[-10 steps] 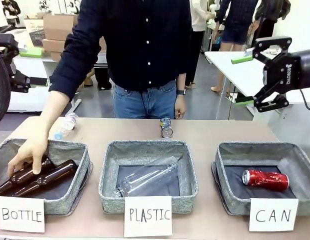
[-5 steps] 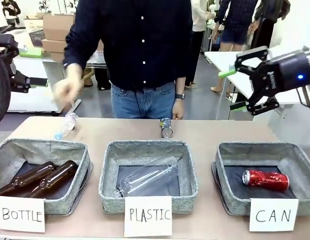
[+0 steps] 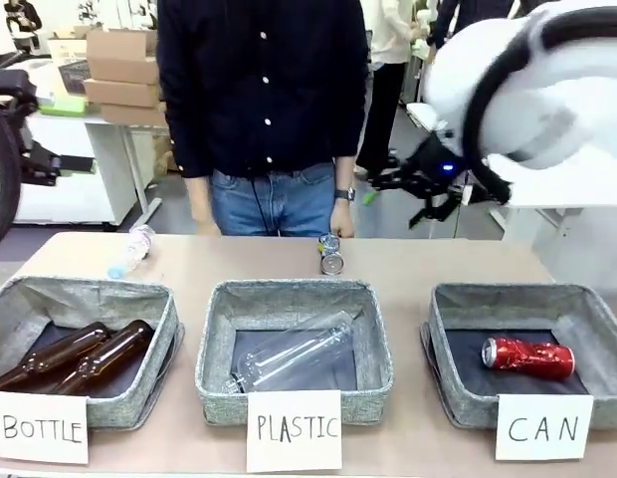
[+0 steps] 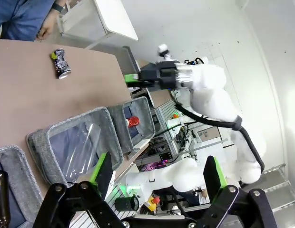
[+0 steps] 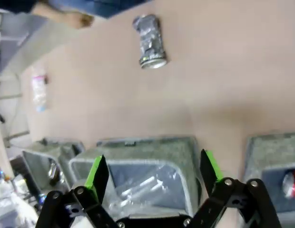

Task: Sort the can waste into the basket.
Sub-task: Pick up the can waste from the table and place it in the right Fabric basket.

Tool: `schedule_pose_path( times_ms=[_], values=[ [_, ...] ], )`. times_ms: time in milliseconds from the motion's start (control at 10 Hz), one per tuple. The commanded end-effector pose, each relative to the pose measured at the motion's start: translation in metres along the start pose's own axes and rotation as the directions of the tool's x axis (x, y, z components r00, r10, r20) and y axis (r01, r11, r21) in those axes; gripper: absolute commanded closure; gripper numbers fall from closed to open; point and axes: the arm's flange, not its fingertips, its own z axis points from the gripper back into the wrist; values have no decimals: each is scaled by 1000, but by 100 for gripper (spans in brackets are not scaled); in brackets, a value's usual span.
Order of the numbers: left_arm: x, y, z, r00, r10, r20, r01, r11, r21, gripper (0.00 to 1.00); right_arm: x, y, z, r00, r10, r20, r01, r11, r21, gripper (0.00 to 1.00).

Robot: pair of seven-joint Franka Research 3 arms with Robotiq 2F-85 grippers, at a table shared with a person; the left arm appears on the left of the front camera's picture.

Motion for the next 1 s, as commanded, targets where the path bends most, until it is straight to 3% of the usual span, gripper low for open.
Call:
schedule_pose_path(
  times_ms=[0,100,300,400,500,600,700,800,900],
  values=[
    [2,-1,1,1000,-12,5,12,1000,-18,0,11,32,-30,999,-37,0,37,999,-8,0],
    [2,-1,1,1000,-12,5,12,1000,-18,0,0,0,0,1000,0,0,0,1000,0,0],
    [2,-1,1,1000,-12,5,12,1000,-18,0,0,0,0,1000,0,0,0,1000,0,0],
    [2,-1,1,1000,-12,5,12,1000,-18,0,4,12,-27,1000,-10,-12,10,1000,-6,0],
    [2,-1,1,1000,-12,5,12,1000,-18,0,34,27,-52,998,42,57,-38,997,-71,0],
    [2,-1,1,1000,-12,5,12,1000,-18,0,60,39,-78,994,85,65,-76,989,-125,0],
    [2,-1,1,1000,-12,5,12,1000,-18,0,85,50,-107,992,124,29,-117,977,-179,0],
    [2,-1,1,1000,-12,5,12,1000,-18,0,100,56,-134,986,164,44,-149,961,-233,0],
    [2,-1,1,1000,-12,5,12,1000,-18,0,106,61,-161,981,195,5,-189,954,-232,0]
  ],
)
